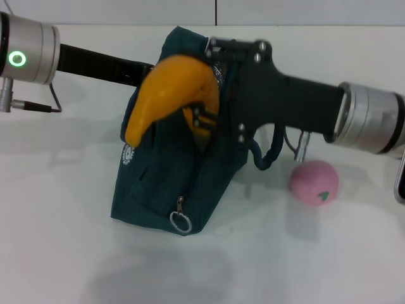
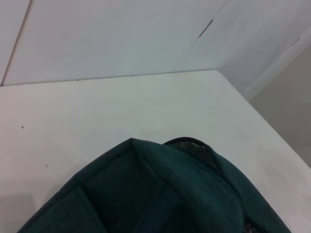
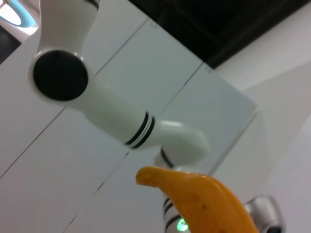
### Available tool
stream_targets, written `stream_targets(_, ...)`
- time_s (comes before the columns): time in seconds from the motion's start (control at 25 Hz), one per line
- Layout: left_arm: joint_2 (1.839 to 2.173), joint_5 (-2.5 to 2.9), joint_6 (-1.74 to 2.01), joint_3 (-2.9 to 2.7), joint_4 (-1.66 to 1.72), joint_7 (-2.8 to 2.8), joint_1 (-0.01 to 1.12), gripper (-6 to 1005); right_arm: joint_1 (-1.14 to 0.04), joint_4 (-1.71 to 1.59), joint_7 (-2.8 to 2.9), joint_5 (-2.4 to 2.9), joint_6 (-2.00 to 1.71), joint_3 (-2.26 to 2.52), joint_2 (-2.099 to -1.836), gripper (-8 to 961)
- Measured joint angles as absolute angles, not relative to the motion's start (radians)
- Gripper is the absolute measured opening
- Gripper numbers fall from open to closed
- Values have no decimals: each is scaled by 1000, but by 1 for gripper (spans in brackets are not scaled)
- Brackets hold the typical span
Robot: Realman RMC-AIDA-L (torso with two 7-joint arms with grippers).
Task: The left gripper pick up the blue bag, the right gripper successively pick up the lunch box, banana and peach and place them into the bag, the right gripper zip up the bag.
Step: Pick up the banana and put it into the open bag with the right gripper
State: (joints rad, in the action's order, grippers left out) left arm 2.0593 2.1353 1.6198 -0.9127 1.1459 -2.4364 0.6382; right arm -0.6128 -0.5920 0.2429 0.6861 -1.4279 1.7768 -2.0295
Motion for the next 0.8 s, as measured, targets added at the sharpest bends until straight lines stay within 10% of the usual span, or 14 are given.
stream_targets(0.8,2053,2135,1618,-911,1134,-2434,630,50,-499,-526,306,694,-1439,1782,-2018,454)
